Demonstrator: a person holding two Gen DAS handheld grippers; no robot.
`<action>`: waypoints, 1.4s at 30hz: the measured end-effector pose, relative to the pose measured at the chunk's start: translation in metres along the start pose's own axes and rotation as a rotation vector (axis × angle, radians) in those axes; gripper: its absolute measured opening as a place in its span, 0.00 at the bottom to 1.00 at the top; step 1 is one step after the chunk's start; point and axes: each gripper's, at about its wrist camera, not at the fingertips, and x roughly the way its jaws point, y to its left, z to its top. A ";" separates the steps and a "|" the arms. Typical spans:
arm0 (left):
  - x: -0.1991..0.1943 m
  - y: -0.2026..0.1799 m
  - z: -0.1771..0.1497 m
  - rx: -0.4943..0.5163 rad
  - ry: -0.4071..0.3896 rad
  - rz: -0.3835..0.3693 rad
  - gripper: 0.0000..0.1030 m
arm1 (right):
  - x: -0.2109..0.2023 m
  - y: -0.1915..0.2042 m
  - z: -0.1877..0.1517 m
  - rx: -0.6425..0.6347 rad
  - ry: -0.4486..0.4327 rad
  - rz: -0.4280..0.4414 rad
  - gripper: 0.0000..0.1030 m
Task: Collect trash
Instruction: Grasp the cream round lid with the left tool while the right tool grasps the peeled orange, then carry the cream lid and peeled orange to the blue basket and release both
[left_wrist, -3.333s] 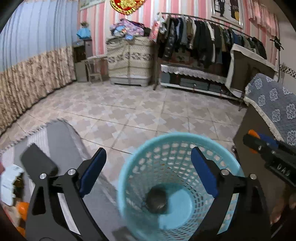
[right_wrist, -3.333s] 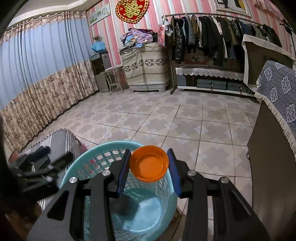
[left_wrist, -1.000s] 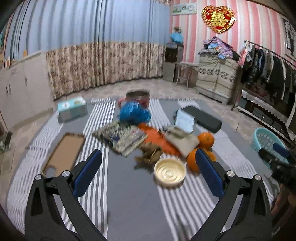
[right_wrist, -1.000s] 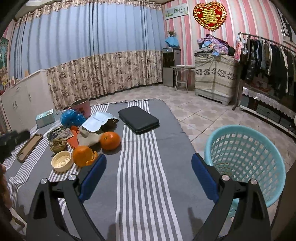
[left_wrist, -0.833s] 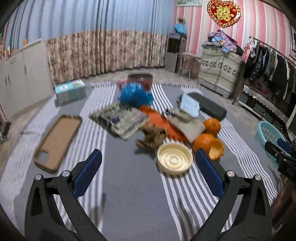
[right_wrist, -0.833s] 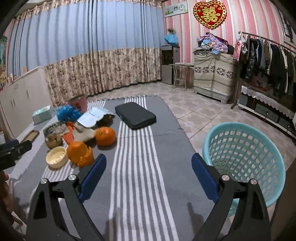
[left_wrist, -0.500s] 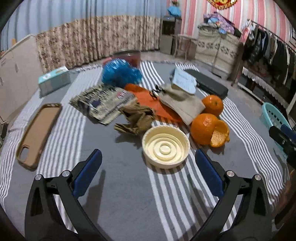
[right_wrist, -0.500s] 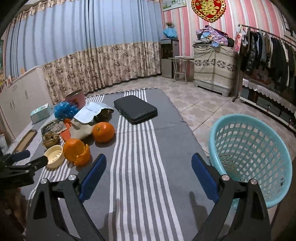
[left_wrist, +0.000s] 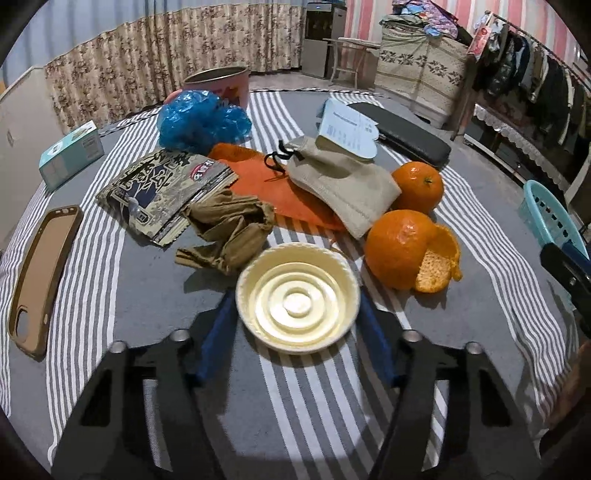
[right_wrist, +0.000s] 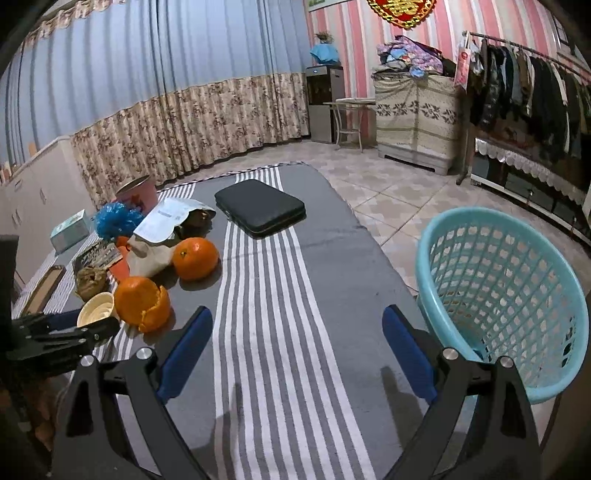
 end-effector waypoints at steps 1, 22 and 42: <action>-0.001 0.000 0.000 0.002 -0.001 -0.006 0.59 | 0.000 0.000 0.000 -0.001 0.001 0.001 0.89; -0.081 0.109 -0.011 -0.024 -0.187 0.102 0.59 | 0.040 0.121 0.001 -0.097 0.146 0.091 0.89; -0.071 0.099 -0.005 0.004 -0.205 0.100 0.59 | 0.048 0.118 0.007 -0.105 0.179 0.194 0.39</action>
